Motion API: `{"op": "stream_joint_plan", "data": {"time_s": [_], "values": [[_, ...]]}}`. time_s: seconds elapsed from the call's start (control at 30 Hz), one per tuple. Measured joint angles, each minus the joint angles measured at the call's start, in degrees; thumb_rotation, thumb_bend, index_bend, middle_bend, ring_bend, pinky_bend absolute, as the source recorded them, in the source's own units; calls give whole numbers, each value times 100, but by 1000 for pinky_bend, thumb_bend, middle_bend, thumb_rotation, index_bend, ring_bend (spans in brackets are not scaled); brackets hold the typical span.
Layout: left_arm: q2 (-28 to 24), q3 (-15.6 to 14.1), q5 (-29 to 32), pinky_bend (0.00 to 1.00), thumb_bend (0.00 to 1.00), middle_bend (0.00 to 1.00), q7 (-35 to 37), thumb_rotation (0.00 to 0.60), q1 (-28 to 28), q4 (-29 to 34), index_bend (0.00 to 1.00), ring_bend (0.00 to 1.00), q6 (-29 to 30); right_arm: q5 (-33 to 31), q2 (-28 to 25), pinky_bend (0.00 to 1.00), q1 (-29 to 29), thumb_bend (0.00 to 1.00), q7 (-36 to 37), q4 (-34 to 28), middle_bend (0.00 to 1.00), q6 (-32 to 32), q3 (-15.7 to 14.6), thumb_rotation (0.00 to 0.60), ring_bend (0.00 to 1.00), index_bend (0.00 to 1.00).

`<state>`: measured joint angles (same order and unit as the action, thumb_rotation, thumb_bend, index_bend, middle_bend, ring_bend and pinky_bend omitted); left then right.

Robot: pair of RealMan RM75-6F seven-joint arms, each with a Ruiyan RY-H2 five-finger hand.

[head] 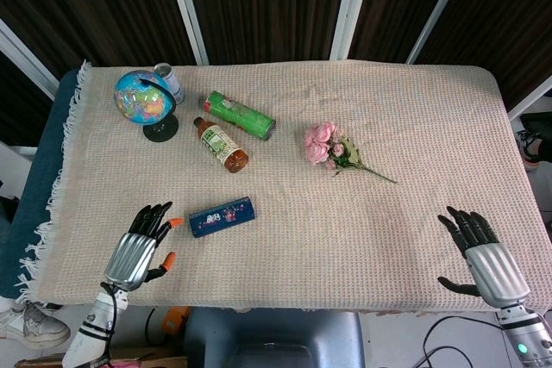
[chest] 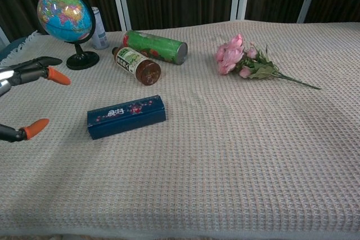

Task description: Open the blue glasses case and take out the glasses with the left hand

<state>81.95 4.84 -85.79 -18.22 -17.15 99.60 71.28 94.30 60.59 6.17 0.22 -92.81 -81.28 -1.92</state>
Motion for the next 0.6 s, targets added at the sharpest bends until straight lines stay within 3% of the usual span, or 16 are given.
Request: {"op": "stream_joint_plan", "data": {"time_s": [0.27, 0.6], "values": [[802, 654, 1835, 0, 347, 0, -1371, 600, -647, 42, 238, 0, -528, -16, -105, 0, 27, 20, 313, 30, 0, -18, 14, 600, 0, 0], [1553, 948, 2561, 0, 325, 0, -1685, 600, -1244, -428, 242, 0, -622, -22, -142, 0, 24, 19, 413, 55, 0, -48, 13, 600, 0, 0]]}}
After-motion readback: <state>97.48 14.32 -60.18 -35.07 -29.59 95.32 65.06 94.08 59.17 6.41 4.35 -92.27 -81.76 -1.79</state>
